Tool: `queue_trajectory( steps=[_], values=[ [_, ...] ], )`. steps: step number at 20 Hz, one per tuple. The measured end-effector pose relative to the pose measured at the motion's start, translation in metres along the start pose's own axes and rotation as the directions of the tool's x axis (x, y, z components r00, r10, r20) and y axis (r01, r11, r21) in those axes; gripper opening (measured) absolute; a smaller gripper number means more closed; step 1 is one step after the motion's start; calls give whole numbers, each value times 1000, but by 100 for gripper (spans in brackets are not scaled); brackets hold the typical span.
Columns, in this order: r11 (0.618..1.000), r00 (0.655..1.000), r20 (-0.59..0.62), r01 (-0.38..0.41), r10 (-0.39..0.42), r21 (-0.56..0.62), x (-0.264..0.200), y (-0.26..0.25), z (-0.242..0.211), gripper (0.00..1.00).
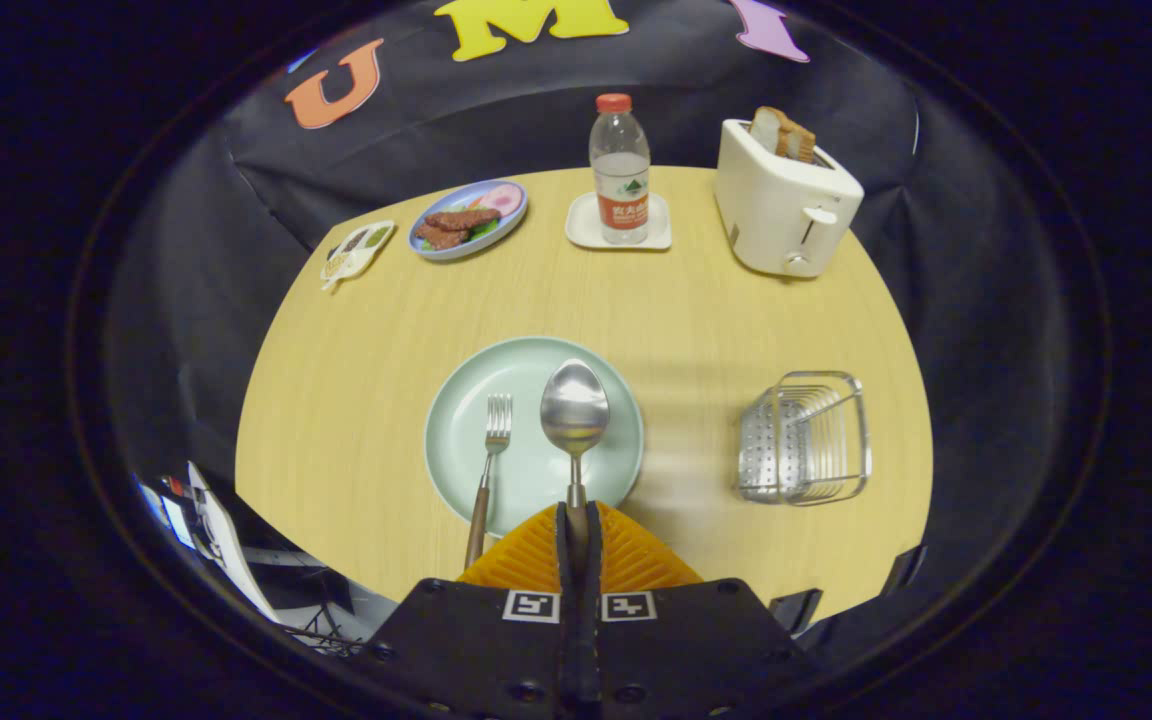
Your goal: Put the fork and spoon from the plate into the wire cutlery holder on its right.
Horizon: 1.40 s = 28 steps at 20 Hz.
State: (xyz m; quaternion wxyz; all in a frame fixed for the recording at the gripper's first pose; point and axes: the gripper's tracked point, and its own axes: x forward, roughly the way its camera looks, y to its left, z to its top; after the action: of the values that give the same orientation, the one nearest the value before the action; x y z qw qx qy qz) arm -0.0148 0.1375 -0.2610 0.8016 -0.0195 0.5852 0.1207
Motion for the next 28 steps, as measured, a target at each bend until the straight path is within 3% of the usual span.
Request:
queue_trajectory(
  steps=[4,7,10,14,19,23,28],
  values=[
    [999,999,-33,40,-39,30,-51,-56,24,0],
    [995,991,-118,76,-68,65,-61,-92,17,1],
    [990,965,-251,100,-72,101,-54,-113,-5,1],
    [982,924,-382,74,-3,172,-34,-115,-19,0],
    [978,909,-415,115,-32,177,-19,-133,-7,1],
    [972,881,-472,111,-1,206,-5,-135,-10,1],
    [968,880,-475,127,-10,215,11,-140,-9,5]
  ],
)
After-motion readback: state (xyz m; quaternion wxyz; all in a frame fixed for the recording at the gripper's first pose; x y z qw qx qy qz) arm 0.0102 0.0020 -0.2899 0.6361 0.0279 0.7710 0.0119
